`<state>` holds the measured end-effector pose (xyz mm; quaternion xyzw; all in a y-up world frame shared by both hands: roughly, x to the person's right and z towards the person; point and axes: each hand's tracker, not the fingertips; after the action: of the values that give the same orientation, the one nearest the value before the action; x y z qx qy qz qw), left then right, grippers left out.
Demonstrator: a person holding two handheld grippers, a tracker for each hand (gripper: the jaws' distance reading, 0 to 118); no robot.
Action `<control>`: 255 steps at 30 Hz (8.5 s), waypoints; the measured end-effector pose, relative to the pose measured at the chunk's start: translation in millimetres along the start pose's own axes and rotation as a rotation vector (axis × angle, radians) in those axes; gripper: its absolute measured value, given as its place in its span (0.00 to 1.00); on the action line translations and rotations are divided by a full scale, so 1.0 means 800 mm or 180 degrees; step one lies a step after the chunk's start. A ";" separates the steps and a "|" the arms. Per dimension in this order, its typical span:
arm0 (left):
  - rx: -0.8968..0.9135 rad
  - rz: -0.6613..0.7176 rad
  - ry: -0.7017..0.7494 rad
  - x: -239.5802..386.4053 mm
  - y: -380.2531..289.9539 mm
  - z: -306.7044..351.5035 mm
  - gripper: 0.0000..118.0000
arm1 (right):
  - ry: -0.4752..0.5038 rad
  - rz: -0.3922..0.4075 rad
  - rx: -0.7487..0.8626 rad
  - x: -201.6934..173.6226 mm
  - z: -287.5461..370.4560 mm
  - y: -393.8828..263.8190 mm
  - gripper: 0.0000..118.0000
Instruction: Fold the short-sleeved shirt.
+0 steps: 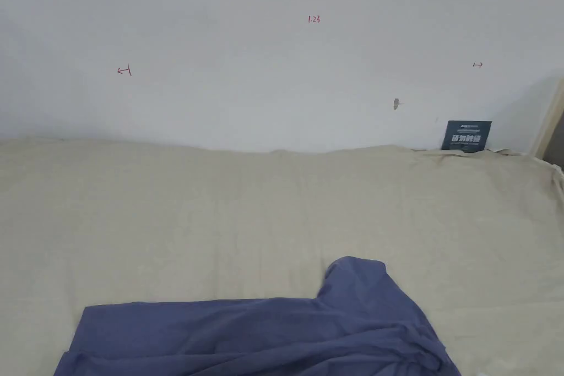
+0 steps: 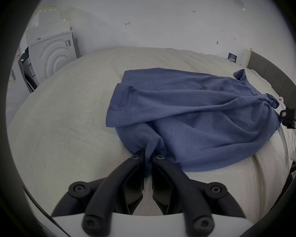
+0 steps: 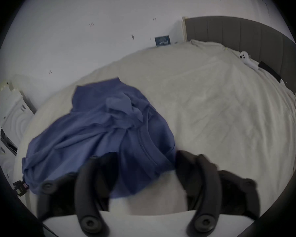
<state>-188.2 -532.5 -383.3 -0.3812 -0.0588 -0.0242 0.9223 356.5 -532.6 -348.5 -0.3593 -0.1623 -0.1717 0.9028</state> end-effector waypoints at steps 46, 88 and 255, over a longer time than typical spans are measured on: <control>0.1714 0.0045 -0.0023 -0.002 0.012 0.387 0.73 | 0.0301 0.1250 0.1690 -0.027 0.392 -0.026 0.66; 0.1472 -0.0155 -0.0197 0.057 -0.008 0.360 0.00 | 0.0933 0.1200 0.1289 -0.083 0.384 -0.076 0.01; -0.0042 0.2032 -0.1477 -0.131 -0.080 0.195 0.86 | 0.1182 0.0964 0.0951 -0.071 0.384 -0.112 0.01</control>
<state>-311.7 -467.5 -242.5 -0.3816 -0.1440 0.3502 0.8432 215.4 -366.3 -107.0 -0.2049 0.0379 -0.0719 0.9754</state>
